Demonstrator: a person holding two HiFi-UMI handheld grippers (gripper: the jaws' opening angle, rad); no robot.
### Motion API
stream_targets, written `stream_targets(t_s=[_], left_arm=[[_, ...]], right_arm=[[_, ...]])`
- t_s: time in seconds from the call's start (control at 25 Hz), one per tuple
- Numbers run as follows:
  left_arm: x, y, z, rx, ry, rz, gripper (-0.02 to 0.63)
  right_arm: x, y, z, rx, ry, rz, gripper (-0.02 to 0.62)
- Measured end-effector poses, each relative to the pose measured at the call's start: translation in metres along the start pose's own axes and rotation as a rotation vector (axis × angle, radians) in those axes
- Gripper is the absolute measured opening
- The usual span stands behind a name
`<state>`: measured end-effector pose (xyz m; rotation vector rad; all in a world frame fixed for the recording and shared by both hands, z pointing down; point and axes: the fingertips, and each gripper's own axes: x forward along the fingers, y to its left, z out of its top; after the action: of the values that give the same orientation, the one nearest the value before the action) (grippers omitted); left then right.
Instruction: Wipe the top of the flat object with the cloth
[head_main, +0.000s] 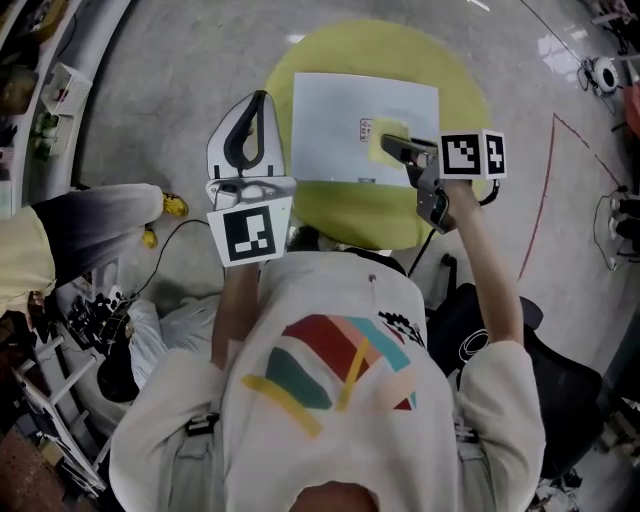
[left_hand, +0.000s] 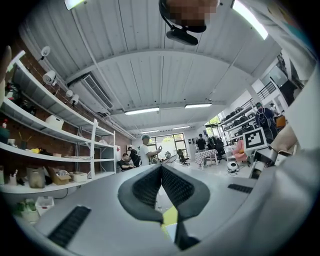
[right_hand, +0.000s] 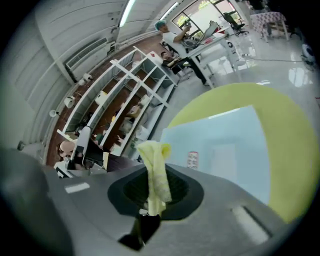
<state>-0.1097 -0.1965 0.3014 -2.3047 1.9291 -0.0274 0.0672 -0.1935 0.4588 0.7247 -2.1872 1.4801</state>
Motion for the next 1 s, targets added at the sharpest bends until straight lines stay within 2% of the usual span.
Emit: stream_targets(t_s=[0.12, 0.28, 0.48, 0.72, 1.0], left_arm=[[-0.006, 0.01, 0.0, 0.004, 0.003, 0.035, 0.014], [-0.019, 0.026, -0.005, -0.002, 0.02, 0.09, 0.015], [-0.039, 0.049, -0.019, -0.007, 0.066, 0.156, 0.015], [-0.058, 0.073, -0.028, -0.026, 0.097, 0.239, 0.015], [-0.056, 0.075, -0.029, -0.015, 0.092, 0.225, 0.015]], right_arm=[[0.046, 0.024, 0.01, -0.016, 0.043, 0.062, 0.026], [0.108, 0.03, 0.008, 0.004, 0.117, 0.068, 0.026], [0.156, 0.027, 0.01, 0.079, 0.156, 0.068, 0.026], [0.175, 0.012, 0.005, 0.089, 0.196, 0.009, 0.026], [0.177, 0.004, 0.001, 0.036, 0.209, -0.03, 0.026]])
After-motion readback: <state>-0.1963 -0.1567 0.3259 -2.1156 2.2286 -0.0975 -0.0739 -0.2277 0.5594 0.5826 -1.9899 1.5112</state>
